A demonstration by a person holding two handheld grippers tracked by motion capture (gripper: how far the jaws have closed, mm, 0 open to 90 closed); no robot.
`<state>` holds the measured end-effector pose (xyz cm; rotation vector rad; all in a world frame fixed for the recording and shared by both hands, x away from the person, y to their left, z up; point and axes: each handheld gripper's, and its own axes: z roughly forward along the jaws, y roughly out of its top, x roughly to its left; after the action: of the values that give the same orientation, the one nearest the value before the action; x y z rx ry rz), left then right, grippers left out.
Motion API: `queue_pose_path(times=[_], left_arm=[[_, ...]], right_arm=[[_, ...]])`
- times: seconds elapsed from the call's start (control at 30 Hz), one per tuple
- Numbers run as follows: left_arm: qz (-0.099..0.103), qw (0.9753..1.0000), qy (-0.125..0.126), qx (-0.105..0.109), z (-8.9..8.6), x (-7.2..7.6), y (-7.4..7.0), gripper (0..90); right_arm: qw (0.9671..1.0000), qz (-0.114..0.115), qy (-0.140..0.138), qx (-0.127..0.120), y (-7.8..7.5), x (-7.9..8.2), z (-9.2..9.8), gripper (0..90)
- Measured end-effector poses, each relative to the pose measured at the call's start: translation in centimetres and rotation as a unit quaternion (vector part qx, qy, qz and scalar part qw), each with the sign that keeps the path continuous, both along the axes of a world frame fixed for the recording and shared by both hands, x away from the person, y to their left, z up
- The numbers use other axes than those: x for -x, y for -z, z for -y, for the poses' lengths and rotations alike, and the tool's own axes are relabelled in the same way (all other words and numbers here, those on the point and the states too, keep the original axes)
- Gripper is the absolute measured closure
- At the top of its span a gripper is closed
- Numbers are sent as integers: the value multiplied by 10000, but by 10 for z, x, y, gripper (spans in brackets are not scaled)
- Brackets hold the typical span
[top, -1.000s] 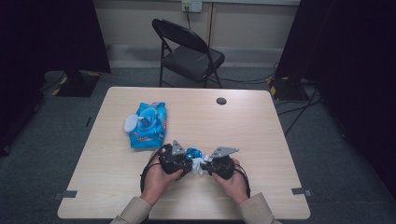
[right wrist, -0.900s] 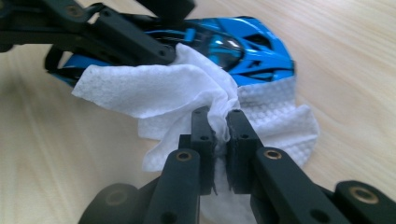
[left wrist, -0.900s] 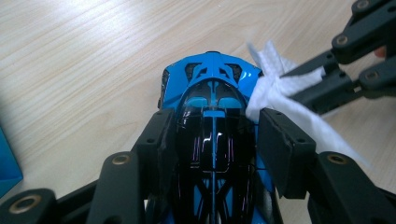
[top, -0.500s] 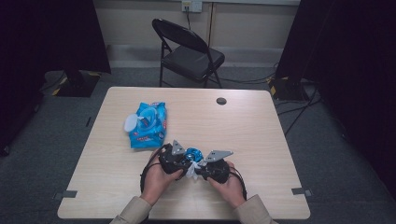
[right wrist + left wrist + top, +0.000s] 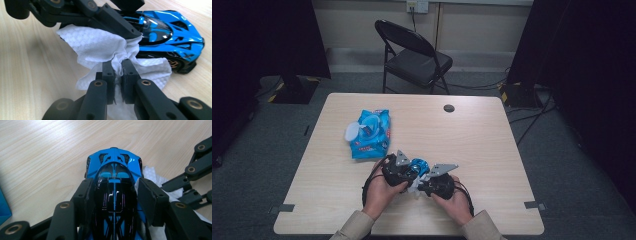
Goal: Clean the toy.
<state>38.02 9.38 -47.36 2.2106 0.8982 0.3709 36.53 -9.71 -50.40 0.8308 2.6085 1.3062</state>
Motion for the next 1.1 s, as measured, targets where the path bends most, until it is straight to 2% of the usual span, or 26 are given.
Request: queue_pose_path(times=[0.4,0.57,1.1], left_arm=[[-5,10000,-29,41,1,0,0,477],[-13,10000,-26,35,0,0,0,477],[-3,10000,-37,40,0,1,0,477]], right_arm=[[9996,-105,-234,-99,1,7,-8,841],[9991,-102,-414,-84,1,12,-16,841],[9977,-78,-663,-65,1,18,-28,839]])
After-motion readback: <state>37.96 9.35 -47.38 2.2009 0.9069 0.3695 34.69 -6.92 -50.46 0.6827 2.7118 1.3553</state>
